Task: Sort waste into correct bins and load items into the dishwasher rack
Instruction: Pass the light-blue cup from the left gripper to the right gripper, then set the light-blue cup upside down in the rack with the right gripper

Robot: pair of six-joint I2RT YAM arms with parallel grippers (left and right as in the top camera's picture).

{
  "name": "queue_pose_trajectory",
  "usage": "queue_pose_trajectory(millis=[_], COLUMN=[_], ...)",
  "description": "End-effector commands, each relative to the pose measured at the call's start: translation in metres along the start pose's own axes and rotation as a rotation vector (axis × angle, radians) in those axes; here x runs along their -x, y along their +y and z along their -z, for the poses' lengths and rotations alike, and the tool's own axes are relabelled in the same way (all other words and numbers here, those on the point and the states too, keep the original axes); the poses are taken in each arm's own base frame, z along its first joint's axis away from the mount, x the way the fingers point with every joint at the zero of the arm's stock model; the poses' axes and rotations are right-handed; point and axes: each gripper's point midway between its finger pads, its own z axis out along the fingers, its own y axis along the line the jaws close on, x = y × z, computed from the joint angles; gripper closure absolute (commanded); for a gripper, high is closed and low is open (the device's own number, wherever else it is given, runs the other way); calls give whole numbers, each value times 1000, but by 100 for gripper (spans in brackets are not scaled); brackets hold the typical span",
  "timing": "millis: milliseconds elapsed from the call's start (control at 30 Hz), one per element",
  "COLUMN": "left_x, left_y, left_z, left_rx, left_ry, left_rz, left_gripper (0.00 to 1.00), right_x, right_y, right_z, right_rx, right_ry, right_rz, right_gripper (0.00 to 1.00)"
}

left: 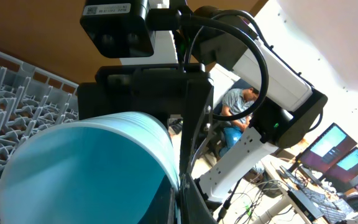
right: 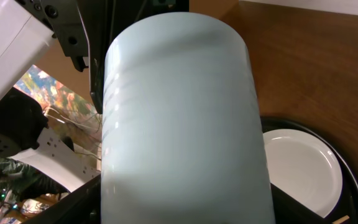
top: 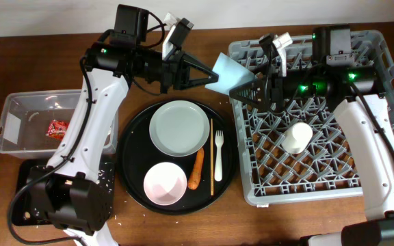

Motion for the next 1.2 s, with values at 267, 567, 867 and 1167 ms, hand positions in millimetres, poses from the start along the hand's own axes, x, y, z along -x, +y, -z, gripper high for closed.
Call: queue_pose_trajectory(millis=[267, 567, 867, 1167], left_x=[5, 7, -10, -65], left_y=[-6, -2, 40, 72], left_z=[0, 10, 39, 63], left_rx=[-1, 22, 290, 594], left_ry=[0, -13, 37, 215], left_rz=[-39, -35, 70, 289], left_gripper=[92, 68, 70, 80], right_x=[8, 11, -52, -71], right_y=[11, 2, -108, -117], right_z=[-1, 8, 74, 133], right_rx=[52, 22, -686, -1076], right_ry=[-25, -44, 129, 197], right_rz=[64, 61, -323, -500], right_gripper=[39, 40, 41, 46])
